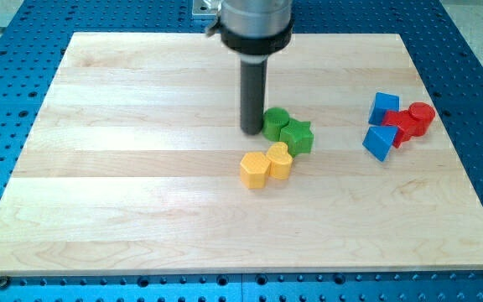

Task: Separate the green blocks

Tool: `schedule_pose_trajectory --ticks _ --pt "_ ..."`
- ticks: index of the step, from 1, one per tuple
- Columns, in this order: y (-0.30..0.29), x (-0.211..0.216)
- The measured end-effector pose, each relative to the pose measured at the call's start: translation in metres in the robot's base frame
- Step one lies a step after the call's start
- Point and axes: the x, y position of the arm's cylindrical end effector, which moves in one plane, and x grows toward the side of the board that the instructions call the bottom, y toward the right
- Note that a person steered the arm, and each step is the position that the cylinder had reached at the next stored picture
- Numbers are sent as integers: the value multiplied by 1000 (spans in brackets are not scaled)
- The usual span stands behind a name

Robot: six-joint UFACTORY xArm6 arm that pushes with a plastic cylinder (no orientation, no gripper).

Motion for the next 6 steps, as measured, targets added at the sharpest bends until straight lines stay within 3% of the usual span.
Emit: schedule_pose_trajectory --ticks 1,3,4,6 --pt "42 -27" --pt "115 -17" --pt "137 24" --pt "81 18"
